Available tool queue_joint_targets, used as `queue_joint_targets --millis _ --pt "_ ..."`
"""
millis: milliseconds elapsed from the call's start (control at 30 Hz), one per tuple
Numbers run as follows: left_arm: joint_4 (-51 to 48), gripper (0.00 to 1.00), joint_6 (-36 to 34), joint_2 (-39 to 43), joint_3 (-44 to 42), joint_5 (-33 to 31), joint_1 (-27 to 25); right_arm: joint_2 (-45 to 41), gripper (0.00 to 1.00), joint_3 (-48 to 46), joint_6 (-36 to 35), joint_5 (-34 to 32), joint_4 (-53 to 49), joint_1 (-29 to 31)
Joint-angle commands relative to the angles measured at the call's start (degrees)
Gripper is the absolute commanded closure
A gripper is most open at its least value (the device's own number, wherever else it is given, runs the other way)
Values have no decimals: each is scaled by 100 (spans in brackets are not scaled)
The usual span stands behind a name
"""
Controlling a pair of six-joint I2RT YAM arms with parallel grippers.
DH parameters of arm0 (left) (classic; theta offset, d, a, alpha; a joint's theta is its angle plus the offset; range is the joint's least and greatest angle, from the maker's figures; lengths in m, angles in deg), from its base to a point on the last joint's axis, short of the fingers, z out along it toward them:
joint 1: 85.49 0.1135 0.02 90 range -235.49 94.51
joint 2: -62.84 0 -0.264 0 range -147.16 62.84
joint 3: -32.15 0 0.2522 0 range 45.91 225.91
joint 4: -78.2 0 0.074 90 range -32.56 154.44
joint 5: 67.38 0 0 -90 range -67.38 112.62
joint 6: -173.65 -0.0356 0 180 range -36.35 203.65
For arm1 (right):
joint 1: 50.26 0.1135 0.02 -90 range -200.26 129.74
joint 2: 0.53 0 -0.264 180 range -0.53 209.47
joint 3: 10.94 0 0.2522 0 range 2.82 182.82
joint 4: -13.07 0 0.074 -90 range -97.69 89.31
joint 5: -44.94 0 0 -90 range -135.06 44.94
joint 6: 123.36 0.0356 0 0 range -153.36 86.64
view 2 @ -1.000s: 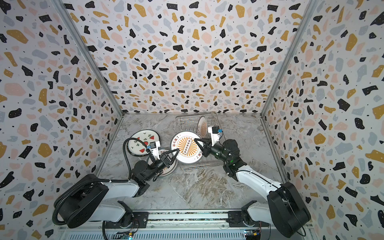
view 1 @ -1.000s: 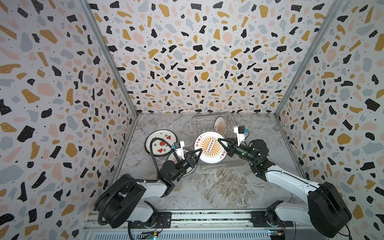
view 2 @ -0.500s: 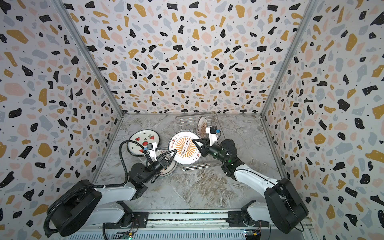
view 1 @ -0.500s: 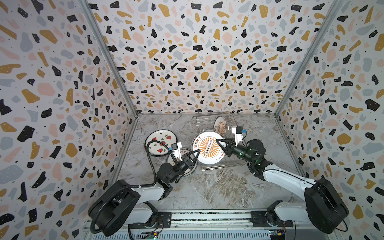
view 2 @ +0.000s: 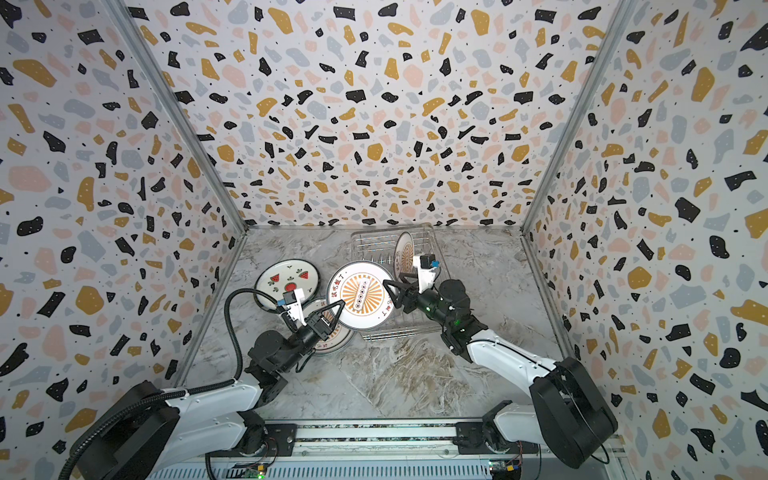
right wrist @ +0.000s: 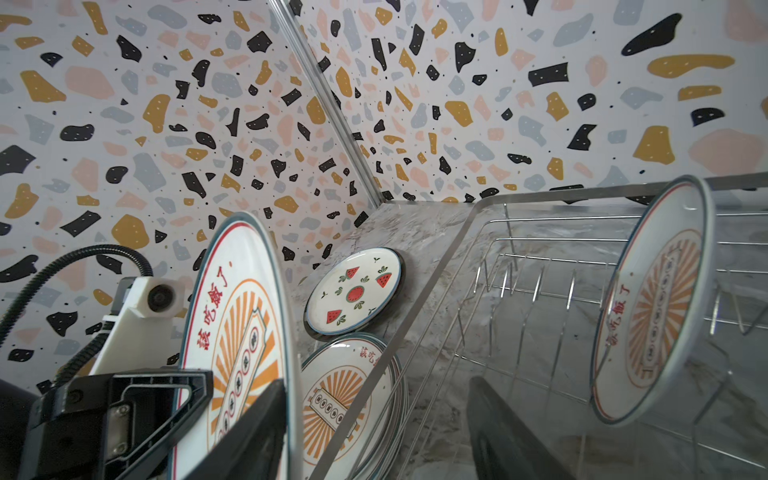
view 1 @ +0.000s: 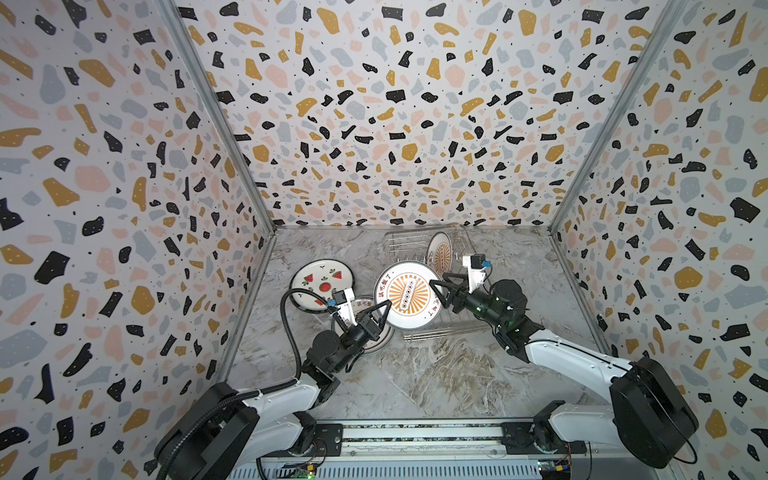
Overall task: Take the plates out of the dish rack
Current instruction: 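Carry the sunburst plate toward the left gripper and grip its rim with left, then lower the sunburst plate onto the stack with left while right releases it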
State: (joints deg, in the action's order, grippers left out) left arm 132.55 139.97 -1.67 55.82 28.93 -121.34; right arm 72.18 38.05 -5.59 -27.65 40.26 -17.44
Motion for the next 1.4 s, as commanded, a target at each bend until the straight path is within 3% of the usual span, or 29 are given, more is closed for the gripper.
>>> queue_joint_targets --millis 0,267,367,667,800,1367 --pt "253 100 -128 173 10 -265 -22 -310 25 -36 -168 -352 -274 64" --pt "174 100 -148 138 -22 -266 227 -720 15 -214 -461 -1091 -478 466" --pt "161 100 -17 176 -103 -183 484 -749 1 -263 -540 -1012 -347 598" --pt "-160 100 152 689 -428 -191 1039 -420 1 145 -1159 -1082 -448 1339" --pt "-1010 100 310 1133 -481 -581 1273 -92 1 403 -1348 -1099 -541 1570" --pt "-2433 100 1041 1996 -764 -1247 1513 924 1 959 -1443 -518 -472 1717"
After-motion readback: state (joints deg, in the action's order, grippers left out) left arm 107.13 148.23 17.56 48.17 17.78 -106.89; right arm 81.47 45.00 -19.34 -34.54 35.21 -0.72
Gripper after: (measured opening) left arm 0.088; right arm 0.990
